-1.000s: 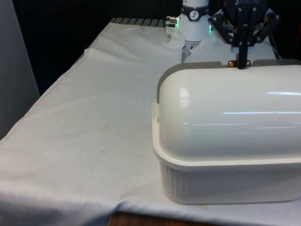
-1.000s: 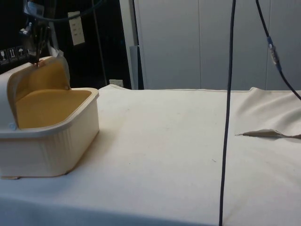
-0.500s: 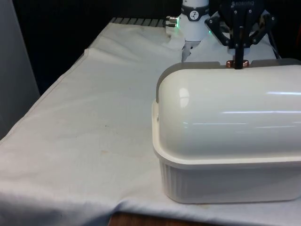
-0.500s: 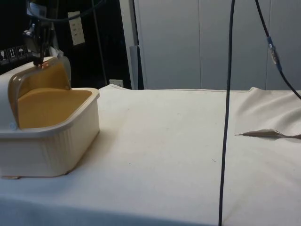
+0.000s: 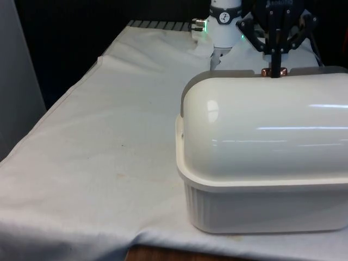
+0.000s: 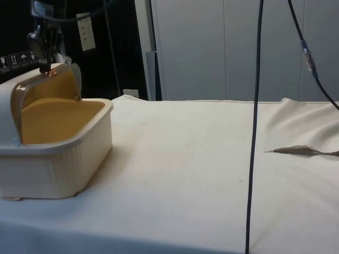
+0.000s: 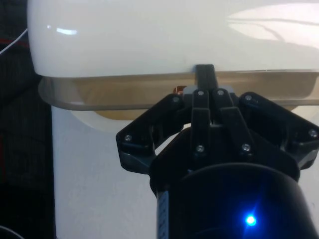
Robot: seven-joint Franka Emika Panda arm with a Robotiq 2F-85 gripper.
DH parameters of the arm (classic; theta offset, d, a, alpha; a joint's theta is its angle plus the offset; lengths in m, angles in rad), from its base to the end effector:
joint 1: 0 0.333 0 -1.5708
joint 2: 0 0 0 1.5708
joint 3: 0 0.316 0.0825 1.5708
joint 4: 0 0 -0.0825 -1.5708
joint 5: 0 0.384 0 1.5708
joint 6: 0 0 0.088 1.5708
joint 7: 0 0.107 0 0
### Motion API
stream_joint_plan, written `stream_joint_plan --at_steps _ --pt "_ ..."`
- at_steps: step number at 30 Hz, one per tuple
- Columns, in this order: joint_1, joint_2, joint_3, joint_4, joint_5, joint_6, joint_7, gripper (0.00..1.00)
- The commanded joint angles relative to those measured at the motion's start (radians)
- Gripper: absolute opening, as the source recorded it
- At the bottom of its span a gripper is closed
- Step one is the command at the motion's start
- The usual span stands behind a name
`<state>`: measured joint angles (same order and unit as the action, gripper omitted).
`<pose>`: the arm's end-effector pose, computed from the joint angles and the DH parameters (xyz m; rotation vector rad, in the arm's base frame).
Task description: Open the lid, then close it.
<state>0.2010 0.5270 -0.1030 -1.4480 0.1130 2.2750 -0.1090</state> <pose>0.7259 0.0886 0.4148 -3.0497 -0.2579 -0.4677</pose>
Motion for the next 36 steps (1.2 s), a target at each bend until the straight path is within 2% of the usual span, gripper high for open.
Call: stream_joint_plan --at_steps 1,16,25,36 --pt "-0.002 0.002 0.003 -0.004 0.004 -0.011 -0.005 0.0" --pt "0.005 -0.004 0.0 0.003 0.0 -0.016 0.001 0.0" --pt "0.019 -0.025 0.0 -0.021 -0.002 -0.024 0.011 0.0" --pt "0.028 -0.032 0.003 -0.043 0.001 -0.041 0.016 0.0"
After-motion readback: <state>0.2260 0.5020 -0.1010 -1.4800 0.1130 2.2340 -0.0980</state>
